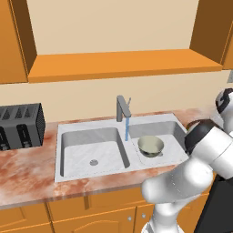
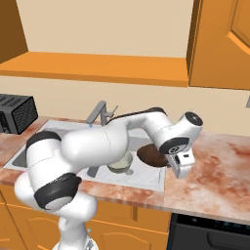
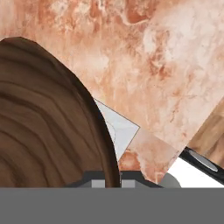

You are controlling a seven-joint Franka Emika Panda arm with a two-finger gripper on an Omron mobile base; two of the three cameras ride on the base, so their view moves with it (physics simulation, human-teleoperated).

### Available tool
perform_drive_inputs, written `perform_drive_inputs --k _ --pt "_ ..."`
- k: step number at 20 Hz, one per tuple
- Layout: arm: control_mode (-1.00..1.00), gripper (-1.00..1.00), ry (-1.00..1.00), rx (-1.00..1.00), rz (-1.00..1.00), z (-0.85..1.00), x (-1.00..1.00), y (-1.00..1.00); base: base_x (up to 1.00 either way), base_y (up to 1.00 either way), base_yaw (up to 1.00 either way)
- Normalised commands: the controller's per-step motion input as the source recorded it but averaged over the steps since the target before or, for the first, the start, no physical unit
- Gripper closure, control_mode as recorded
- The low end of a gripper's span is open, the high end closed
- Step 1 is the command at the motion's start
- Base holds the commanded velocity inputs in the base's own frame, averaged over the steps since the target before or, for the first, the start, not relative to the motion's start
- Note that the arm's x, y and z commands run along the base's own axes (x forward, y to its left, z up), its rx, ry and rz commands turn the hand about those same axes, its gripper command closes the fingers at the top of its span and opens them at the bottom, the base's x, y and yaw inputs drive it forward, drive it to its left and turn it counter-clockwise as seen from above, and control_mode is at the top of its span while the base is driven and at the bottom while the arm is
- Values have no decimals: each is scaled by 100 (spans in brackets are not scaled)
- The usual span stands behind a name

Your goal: Rinse each bowl for a few seconds and place them down in the sink or on the counter.

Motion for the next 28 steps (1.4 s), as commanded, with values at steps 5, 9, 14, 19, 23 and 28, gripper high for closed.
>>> perform_drive_inputs --k 5,9,14,19,23,28 --pt "-100 100 19 17 14 -4 11 27 0 0 0" --pt "-100 100 4 16 12 -8 7 28 0 0 0" --pt "-100 100 1 16 10 -13 8 29 0 0 0" --pt "-100 100 0 11 10 -7 14 32 0 0 0" --pt "-100 100 0 4 10 0 16 31 0 0 0" --pt "-100 100 -1 0 7 0 9 22 0 0 0"
